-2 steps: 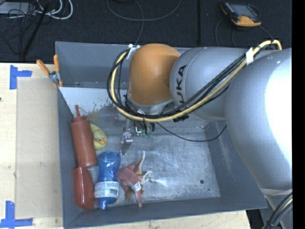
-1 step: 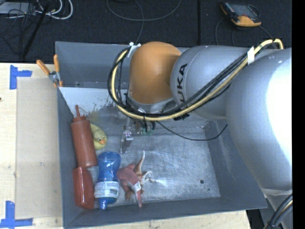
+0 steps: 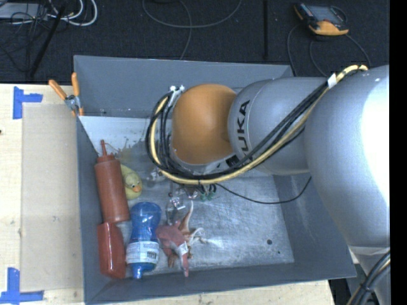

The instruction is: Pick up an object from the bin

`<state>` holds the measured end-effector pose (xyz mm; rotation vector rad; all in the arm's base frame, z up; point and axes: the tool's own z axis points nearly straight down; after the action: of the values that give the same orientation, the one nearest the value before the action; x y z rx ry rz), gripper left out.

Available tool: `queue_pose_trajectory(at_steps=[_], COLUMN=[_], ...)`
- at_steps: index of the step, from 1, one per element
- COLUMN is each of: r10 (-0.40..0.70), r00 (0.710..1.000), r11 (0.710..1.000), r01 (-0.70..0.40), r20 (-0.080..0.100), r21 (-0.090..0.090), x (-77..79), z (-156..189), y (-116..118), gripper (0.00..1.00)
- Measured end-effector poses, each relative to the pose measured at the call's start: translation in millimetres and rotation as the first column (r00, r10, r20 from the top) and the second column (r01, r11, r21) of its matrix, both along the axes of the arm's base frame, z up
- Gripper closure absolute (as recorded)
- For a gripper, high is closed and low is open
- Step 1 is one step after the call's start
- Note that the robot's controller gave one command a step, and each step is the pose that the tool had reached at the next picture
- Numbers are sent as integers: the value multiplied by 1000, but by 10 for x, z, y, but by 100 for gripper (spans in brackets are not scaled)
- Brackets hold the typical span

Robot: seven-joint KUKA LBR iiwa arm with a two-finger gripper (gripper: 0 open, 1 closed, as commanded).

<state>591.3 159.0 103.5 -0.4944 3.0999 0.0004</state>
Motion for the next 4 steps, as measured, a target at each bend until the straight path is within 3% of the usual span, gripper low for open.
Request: queue_pose_trajectory(at_steps=[1,2,3,4], r10=[271,440,573,778], r00=[962,898,819,627], r11=[962,898,819,628], r01=[-271,-440,-573,-776], r20=[-6,8,25,28], r21=[-1,-14,-33,-52], x=[-222,-257,-237,-338], z=[110,145,-30,-129], y=[227,554,550,487], gripper=[0,0,0,100])
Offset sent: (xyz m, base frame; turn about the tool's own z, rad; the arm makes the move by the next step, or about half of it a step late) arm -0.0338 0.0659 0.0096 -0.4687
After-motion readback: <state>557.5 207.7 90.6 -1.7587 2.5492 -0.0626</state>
